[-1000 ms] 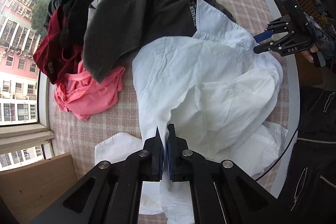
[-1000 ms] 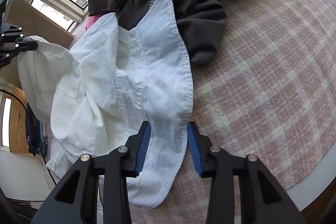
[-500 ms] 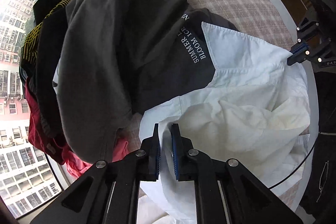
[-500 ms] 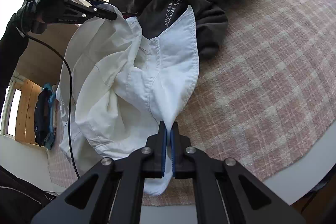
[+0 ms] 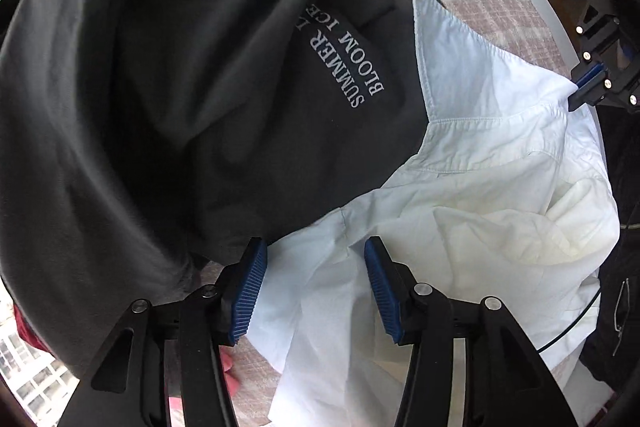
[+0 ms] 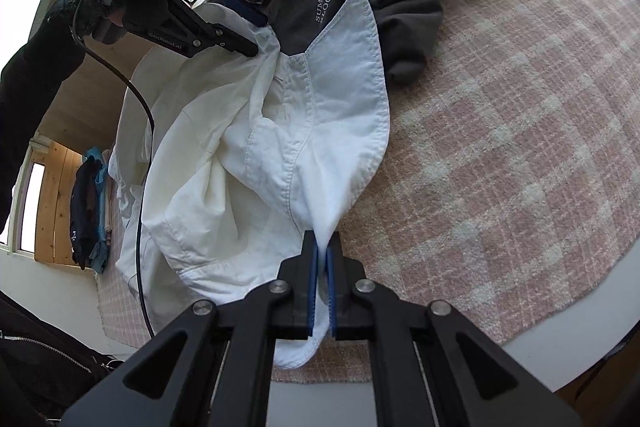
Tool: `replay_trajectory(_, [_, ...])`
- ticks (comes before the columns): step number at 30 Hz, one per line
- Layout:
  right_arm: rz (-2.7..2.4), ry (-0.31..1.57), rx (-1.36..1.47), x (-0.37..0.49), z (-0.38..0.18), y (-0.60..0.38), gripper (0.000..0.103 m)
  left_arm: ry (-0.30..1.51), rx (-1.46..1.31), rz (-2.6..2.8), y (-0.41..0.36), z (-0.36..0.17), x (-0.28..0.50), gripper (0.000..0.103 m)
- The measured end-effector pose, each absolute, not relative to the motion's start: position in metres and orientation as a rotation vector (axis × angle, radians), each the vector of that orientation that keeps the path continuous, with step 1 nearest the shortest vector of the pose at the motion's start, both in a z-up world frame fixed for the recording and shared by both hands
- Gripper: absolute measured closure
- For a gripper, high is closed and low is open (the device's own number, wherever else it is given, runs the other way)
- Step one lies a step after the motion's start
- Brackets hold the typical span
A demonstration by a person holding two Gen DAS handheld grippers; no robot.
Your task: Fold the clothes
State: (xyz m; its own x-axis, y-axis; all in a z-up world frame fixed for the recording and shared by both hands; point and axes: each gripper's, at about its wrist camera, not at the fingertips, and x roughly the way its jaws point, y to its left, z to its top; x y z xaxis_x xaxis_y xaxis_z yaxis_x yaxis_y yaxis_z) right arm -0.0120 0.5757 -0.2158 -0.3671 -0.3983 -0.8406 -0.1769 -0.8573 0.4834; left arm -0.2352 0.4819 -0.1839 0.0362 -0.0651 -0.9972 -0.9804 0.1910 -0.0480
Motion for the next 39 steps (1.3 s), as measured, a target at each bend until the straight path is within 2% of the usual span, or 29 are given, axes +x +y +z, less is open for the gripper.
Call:
replay_trajectory(1, [-2.368, -0.780, 1.679, -0.014, -0.215, 0.576, 0.098, 1.289, -1.161, 1.003, 0.480, -0.186, -0.237, 0.094])
replay_trajectory(4, [-2.396, -0.757, 1.686, -0.018, -0.211, 0.578, 0.091, 1.257, -1.173, 1.053, 0.465, -0.170, -0.234, 0.099])
replay_trajectory(6, [-2.454, -0.716, 1.675, -0.017, -0.203, 0.585, 0.069, 1.222, -1.161, 1.125, 0.448, -0.145, -0.232, 0.099])
replay_trajectory(10, [-2.421, -0.852, 1.553, -0.017, -0.196, 0.597, 0.060, 1.121, -1.149, 1.307, 0.397, -0.083, -0.221, 0.099])
replay_trajectory(11, [-2.421, -0.834, 1.552, -0.020, -0.196, 0.595, 0.056, 1.102, -1.149, 1.348, 0.382, -0.070, -0.218, 0.099])
replay_trajectory(13, [-2.475, -0.748, 1.596, -0.016, -0.197, 0.585, 0.056, 1.071, -1.151, 1.427, 0.352, -0.045, -0.209, 0.099])
replay_trajectory(17, [-2.477, -0.707, 1.629, -0.020, -0.205, 0.581, 0.056, 1.058, -1.162, 1.507, 0.295, -0.027, -0.184, 0.099])
replay_trajectory(23, [-2.384, -0.711, 1.654, -0.020, -0.225, 0.564, 0.056, 1.139, -1.115, 1.449, 0.314, -0.031, -0.157, 0.099])
replay_trajectory(25, [-2.369, -0.703, 1.655, -0.015, -0.227, 0.559, 0.081, 1.171, -1.065, 1.396, 0.340, -0.032, -0.151, 0.099])
replay_trajectory(26, [-2.373, -0.687, 1.659, -0.010, -0.227, 0.558, 0.098, 1.192, -1.031, 1.366, 0.354, -0.033, -0.149, 0.099])
replay_trajectory(32, [-2.382, -0.701, 1.655, 0.004, -0.227, 0.560, 0.098, 1.253, -0.963, 1.246, 0.435, -0.052, -0.169, 0.099])
replay_trajectory(35, [-2.379, -0.711, 1.666, 0.007, -0.228, 0.561, 0.098, 1.220, -0.956, 1.180, 0.454, -0.068, -0.184, 0.099])
replay_trajectory(39, [-2.355, -0.689, 1.689, 0.003, -0.233, 0.560, 0.097, 1.280, -1.011, 1.161, 0.462, -0.115, -0.204, 0.084])
